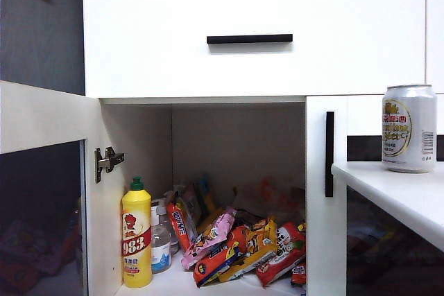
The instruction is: Open the left door of the white cabinet, pick up a can of beverage from the table on the right, place it inside the cabinet, and finally close the cabinet door.
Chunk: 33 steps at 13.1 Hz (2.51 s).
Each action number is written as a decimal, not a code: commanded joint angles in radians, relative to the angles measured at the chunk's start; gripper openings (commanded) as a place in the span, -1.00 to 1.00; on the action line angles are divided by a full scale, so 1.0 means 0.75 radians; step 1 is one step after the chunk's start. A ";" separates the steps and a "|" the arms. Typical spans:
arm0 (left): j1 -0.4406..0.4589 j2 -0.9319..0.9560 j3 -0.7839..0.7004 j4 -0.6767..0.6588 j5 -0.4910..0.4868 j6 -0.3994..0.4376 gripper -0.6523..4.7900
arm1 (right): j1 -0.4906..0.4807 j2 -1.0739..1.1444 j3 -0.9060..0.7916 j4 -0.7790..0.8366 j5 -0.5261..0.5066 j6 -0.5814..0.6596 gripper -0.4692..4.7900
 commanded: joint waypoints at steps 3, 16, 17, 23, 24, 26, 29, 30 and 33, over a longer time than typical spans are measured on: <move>-0.002 0.070 -0.137 0.096 0.313 -0.059 -0.09 | -0.141 -0.564 -0.001 -0.433 0.516 -0.187 -0.85; 0.041 1.141 -0.442 1.730 0.344 0.167 1.00 | -1.063 -0.585 -1.184 0.788 0.279 -0.070 0.90; 0.054 1.158 -0.441 1.723 0.473 0.168 1.00 | -1.065 -0.327 -1.173 1.013 0.221 -0.070 0.90; 0.068 1.160 -0.441 1.707 0.469 0.168 1.00 | -1.060 0.083 -1.126 1.313 0.156 -0.076 0.90; 0.068 1.160 -0.441 1.695 0.469 0.168 1.00 | -1.061 0.159 -1.094 1.327 0.177 -0.076 0.90; 0.067 1.160 -0.442 1.674 0.469 0.168 1.00 | -1.061 0.280 -1.022 1.369 0.191 -0.110 0.64; 0.067 1.160 -0.442 1.674 0.468 0.168 1.00 | -1.061 0.279 -1.021 1.360 0.211 -0.110 -0.21; 0.067 1.160 -0.442 1.674 0.467 0.191 1.00 | -1.060 0.274 -1.021 1.372 0.205 -0.110 -0.21; 0.067 1.160 -0.442 1.674 0.382 0.213 1.00 | -1.057 0.039 -1.019 1.257 0.131 -0.104 -0.23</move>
